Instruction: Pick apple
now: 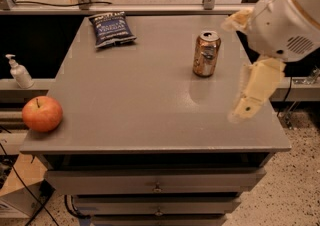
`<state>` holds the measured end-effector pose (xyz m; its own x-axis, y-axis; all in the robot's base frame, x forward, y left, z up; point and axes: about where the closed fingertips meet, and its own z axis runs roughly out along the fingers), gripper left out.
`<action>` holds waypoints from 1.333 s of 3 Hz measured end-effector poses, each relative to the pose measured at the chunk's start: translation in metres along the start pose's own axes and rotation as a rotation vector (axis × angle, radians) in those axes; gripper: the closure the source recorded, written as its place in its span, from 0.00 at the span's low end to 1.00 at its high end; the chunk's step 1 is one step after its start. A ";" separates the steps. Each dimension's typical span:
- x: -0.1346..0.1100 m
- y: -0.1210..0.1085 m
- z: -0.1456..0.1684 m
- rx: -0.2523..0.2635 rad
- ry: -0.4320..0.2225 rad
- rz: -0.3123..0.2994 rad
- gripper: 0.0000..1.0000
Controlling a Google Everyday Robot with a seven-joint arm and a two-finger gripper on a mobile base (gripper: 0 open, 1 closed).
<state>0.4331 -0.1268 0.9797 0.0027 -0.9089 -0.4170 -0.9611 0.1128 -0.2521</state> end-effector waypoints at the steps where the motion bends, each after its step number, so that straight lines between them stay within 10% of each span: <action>1: -0.058 0.016 0.027 -0.049 -0.178 -0.054 0.00; 4: -0.098 0.011 0.068 -0.107 -0.286 -0.028 0.00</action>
Offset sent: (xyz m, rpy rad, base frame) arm -0.0070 0.0589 -0.0033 0.1389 0.0023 0.1005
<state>0.4406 -0.0094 0.9581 0.0928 -0.7593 -0.6441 -0.9832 0.0323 -0.1797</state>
